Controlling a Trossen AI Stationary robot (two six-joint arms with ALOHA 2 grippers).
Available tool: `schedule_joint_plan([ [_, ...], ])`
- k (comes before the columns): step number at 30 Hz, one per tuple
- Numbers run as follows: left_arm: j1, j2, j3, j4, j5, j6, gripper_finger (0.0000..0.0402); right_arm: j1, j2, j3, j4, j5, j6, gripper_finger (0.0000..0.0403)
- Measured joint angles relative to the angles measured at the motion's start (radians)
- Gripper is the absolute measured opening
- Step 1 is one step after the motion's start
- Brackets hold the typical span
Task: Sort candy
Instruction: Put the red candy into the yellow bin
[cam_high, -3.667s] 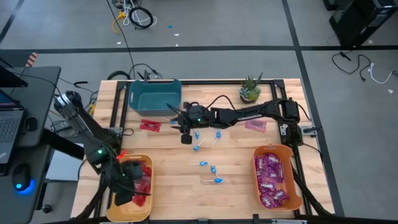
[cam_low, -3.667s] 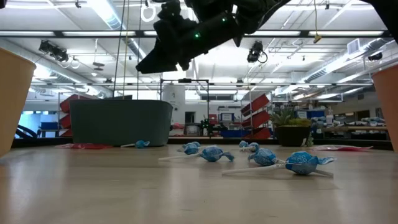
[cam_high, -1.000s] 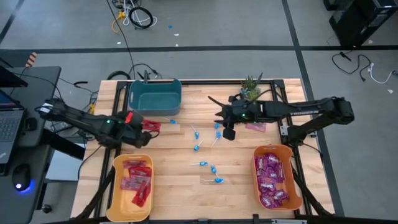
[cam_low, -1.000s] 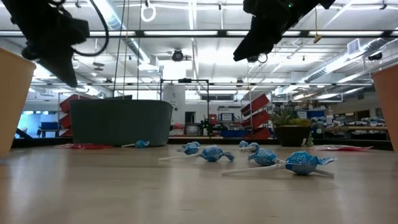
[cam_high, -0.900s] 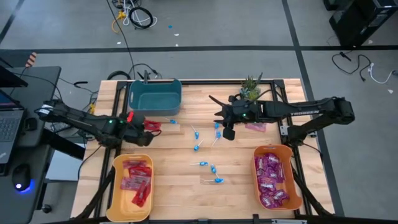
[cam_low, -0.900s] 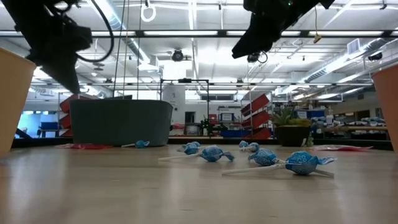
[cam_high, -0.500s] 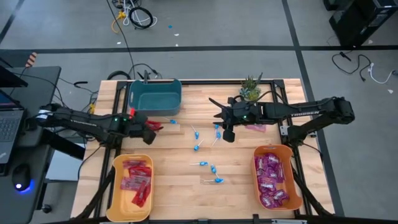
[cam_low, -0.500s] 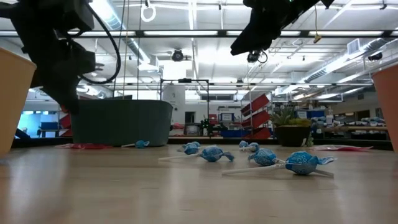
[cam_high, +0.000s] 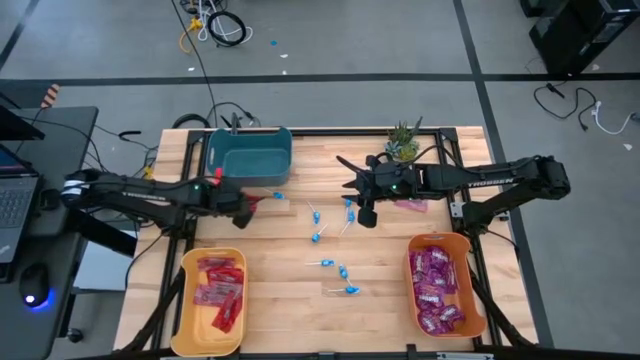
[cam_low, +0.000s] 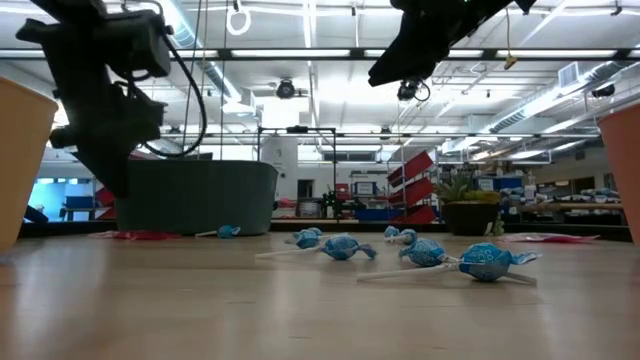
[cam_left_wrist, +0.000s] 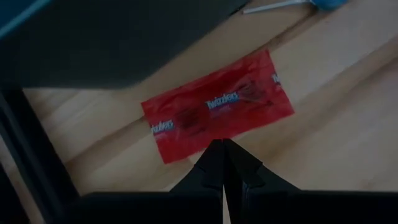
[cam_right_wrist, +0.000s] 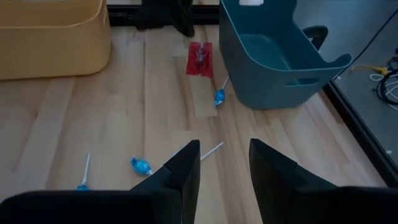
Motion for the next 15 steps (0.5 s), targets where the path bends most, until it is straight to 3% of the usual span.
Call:
schedule_joint_plan([
  [15, 0.044, 0.134, 0.0, 0.046, -0.042, 0.053, 0.0, 0.0, 0.0, 0.0, 0.016, 0.0, -0.006, 0.0124],
])
